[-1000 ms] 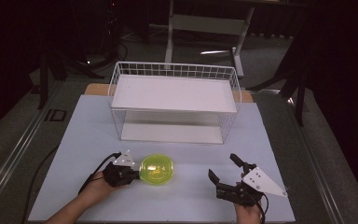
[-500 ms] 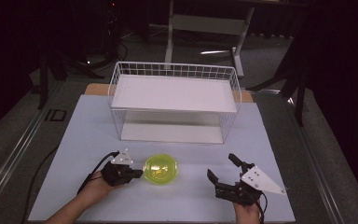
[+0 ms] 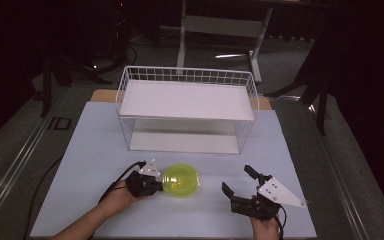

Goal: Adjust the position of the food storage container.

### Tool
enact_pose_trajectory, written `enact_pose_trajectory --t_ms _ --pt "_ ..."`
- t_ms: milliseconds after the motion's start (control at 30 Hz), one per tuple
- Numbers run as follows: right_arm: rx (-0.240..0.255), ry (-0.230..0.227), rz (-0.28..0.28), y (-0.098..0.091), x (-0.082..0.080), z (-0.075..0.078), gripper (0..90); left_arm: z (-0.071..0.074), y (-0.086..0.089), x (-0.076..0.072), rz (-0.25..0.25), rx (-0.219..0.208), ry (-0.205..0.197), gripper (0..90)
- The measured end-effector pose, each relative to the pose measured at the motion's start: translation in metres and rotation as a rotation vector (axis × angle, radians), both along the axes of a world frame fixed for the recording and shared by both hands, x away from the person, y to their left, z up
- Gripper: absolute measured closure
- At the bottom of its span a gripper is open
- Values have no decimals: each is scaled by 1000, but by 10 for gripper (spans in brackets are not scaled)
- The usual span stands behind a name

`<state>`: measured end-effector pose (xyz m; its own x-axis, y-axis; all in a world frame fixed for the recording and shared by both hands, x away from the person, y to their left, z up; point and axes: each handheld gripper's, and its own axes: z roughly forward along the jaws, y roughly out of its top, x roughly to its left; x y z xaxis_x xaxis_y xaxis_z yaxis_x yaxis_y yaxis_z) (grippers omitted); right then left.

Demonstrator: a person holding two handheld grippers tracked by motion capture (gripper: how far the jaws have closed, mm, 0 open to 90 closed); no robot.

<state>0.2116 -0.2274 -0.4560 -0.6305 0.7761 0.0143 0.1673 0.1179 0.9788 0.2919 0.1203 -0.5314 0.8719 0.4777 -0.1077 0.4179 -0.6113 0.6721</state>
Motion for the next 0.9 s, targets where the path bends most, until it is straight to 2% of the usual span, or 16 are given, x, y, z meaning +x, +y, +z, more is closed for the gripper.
enact_pose_trajectory --t_ms 167,567,800,900 --pt "-7 4 4 0 0 -1 110 -3 -11 6 -3 -18 16 900" --pt "-10 3 1 -1 0 -1 110 -4 -32 12 -26 -34 15 900" --pt "-12 9 2 -1 1 -2 110 -2 -23 10 -15 -26 7 900" --pt "-21 5 1 0 1 -2 110 4 -4 6 17 -63 3 900"
